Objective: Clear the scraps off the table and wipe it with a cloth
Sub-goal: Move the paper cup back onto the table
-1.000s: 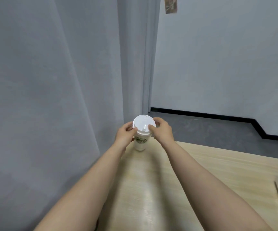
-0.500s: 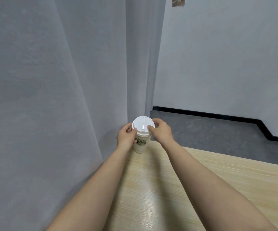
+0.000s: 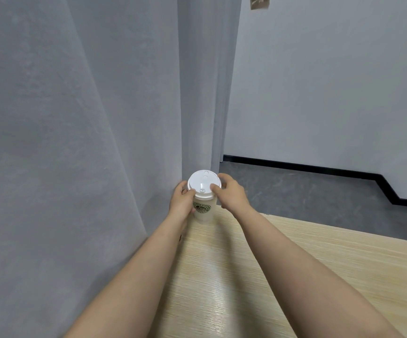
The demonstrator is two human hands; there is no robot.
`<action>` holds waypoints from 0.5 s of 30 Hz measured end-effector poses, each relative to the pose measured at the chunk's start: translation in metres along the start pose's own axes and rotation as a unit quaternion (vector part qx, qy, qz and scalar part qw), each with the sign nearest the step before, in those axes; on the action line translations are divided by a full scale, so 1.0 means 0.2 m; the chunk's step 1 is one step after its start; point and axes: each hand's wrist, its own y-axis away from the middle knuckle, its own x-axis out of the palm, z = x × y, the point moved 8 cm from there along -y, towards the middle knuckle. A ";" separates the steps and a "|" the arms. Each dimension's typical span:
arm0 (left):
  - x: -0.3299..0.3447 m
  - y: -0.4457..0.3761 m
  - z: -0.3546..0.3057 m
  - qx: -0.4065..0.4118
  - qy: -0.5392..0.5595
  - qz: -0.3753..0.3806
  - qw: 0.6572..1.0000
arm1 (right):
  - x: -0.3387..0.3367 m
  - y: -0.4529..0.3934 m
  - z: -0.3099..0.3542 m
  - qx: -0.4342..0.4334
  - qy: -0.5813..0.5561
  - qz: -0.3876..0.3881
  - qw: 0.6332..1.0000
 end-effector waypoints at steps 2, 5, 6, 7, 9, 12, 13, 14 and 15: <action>0.00 0.03 -0.01 0.003 -0.005 -0.006 1.000 | -0.01 0.01 -0.01 0.003 0.002 0.000 1.000; -0.01 0.08 -0.01 0.010 -0.006 -0.011 1.000 | -0.05 0.04 -0.03 0.004 0.002 -0.003 1.000; -0.01 0.10 -0.01 0.009 -0.010 -0.015 1.000 | -0.06 0.06 -0.04 0.004 0.002 -0.005 1.000; -0.02 0.12 0.01 0.008 -0.018 -0.020 1.000 | -0.09 0.09 -0.05 0.004 0.002 -0.007 1.000; -0.03 0.17 0.04 0.009 -0.049 -0.036 0.998 | -0.14 0.15 -0.09 0.007 0.000 -0.012 1.000; -0.01 0.27 0.09 0.029 -0.083 -0.058 0.994 | -0.26 0.28 -0.16 0.008 -0.015 -0.029 0.999; 0.02 0.32 0.10 0.040 -0.092 -0.059 0.993 | -0.30 0.33 -0.18 0.007 -0.019 -0.038 0.999; 0.05 0.37 0.11 0.053 -0.098 -0.057 0.992 | -0.35 0.38 -0.21 0.004 -0.022 -0.046 0.999; 0.09 0.42 0.12 0.065 -0.102 -0.046 0.992 | -0.41 0.43 -0.25 0.001 -0.024 -0.054 0.998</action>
